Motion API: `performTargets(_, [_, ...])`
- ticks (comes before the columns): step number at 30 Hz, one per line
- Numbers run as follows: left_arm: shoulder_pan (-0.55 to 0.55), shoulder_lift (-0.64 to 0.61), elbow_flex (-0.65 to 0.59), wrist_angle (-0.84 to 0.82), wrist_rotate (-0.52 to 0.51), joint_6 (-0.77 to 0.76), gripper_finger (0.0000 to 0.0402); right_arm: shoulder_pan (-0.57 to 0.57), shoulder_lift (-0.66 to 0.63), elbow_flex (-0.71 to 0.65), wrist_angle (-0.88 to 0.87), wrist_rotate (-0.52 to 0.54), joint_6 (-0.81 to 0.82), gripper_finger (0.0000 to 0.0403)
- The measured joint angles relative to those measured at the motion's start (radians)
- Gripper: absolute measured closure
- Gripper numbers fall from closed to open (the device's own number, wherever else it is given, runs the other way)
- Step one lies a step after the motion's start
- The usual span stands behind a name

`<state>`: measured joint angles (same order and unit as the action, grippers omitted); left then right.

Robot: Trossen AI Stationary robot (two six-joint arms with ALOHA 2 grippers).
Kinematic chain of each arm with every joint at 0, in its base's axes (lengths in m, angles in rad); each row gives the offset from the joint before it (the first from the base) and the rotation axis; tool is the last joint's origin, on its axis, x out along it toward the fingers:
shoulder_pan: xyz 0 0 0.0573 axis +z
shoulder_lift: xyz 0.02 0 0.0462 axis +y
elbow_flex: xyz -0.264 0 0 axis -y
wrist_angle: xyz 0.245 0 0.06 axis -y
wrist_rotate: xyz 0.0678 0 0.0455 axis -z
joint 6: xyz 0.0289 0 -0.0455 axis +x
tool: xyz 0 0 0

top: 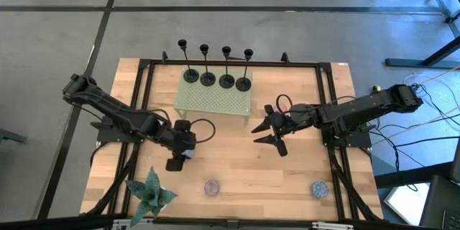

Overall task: Pick & Place candle stick holders
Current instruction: Put the light blue candle on the shelf

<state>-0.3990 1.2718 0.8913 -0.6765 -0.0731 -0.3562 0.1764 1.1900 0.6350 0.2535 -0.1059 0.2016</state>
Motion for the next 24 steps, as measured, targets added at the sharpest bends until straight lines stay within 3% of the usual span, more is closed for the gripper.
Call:
performTargets(10, [0.044, 0.163, 0.0, -0.031, 0.023, 0.009, 0.0094, 0.0, 0.0, 0.0, -0.003, -0.003, 0.0, 0.0227])
performTargets(24, [0.044, 0.234, 0.0, -0.061, 0.015, 0.054, 0.0083, 0.0, 0.0, 0.0, -0.004, -0.003, -0.003, 0.0228])
